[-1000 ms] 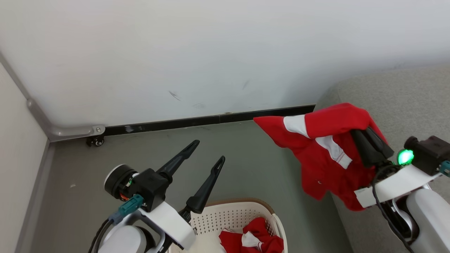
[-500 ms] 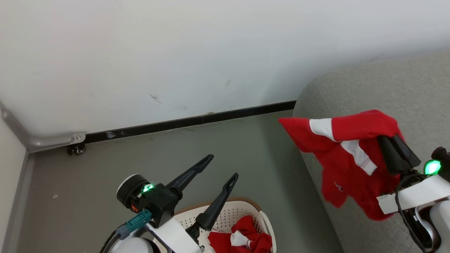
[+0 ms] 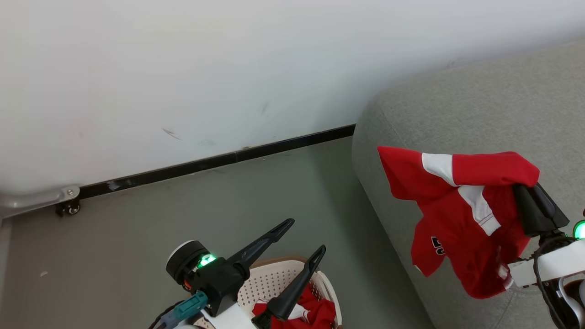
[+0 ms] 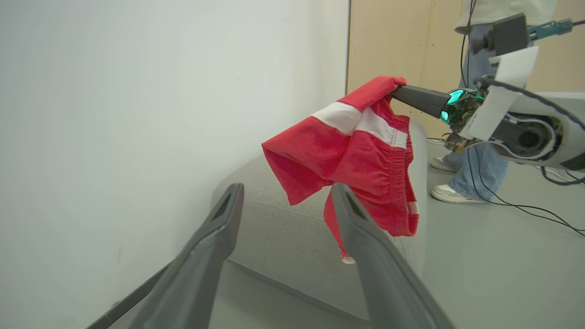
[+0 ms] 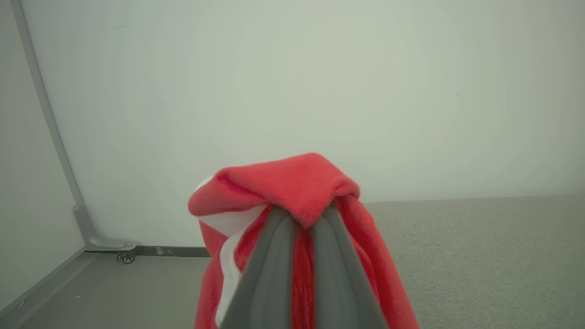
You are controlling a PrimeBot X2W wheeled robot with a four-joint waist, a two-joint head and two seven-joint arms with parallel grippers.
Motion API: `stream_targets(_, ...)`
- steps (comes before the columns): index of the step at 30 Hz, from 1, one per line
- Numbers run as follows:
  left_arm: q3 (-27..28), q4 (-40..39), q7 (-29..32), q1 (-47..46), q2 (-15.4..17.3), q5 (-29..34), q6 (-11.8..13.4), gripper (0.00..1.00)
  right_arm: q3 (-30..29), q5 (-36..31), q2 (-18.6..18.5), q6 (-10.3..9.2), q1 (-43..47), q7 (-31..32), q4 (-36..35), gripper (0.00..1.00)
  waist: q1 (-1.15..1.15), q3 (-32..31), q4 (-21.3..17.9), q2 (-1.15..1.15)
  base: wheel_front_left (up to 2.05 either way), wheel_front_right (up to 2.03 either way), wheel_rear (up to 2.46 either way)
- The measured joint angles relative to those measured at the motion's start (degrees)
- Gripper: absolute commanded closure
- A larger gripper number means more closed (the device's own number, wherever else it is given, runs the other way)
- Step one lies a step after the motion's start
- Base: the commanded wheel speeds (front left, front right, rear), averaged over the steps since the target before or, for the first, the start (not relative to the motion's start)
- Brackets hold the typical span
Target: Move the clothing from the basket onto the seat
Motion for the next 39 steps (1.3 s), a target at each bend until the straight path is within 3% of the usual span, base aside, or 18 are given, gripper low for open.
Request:
stream_targets(9,-0.01,-1.29,-0.48,0.27,0.42,0.12,0.02,0.00,-0.36,1.33,0.30,0.00,-0.81,2.54,-0.29,1.00,0.00,1.42,-2.38,0.00,0.00,0.00,0.00)
stream_targets(20,0.76,-3.68,0.13,0.27,1.67,1.42,0.89,0.00,-5.17,2.19,-2.88,0.00,-11.25,5.32,2.97,1.00,0.00,4.81,-3.56,0.00,0.00,0.00,0.00)
stream_targets(39,2.83,-11.17,2.99,-3.57,2.85,4.60,3.64,0.00,-14.36,1.91,-7.26,0.00,-26.37,9.05,17.62,1.00,0.00,13.70,-2.44,0.00,0.00,0.00,0.00)
